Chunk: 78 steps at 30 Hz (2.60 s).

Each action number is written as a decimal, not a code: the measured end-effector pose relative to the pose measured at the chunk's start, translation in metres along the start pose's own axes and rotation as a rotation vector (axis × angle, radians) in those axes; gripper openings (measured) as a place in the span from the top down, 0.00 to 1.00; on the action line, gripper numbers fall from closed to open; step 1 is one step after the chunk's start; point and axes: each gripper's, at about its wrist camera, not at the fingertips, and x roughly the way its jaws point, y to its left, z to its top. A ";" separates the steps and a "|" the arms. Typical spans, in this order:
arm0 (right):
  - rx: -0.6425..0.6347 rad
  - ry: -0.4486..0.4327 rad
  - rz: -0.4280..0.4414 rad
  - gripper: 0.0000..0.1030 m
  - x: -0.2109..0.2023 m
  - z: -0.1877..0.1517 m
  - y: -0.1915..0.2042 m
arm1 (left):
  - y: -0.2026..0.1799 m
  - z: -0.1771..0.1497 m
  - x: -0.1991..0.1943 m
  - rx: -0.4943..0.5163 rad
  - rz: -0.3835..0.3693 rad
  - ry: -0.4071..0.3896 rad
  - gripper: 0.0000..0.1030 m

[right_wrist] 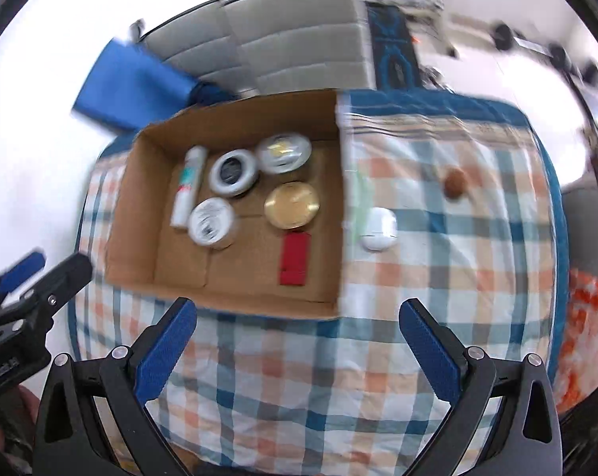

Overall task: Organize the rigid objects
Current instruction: 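Raise both tools above the box, then grasp the white earbud case with the left tool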

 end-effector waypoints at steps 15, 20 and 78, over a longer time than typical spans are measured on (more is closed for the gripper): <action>0.416 0.218 0.132 0.31 0.173 0.068 -0.127 | -0.056 0.030 0.099 0.004 0.069 0.127 0.00; 0.420 0.236 0.172 0.31 0.192 0.075 -0.126 | -0.057 0.035 0.113 0.012 0.106 0.137 0.00; 0.440 0.119 -0.095 0.35 0.059 -0.008 -0.339 | -0.348 -0.035 0.215 0.386 -0.211 0.517 0.58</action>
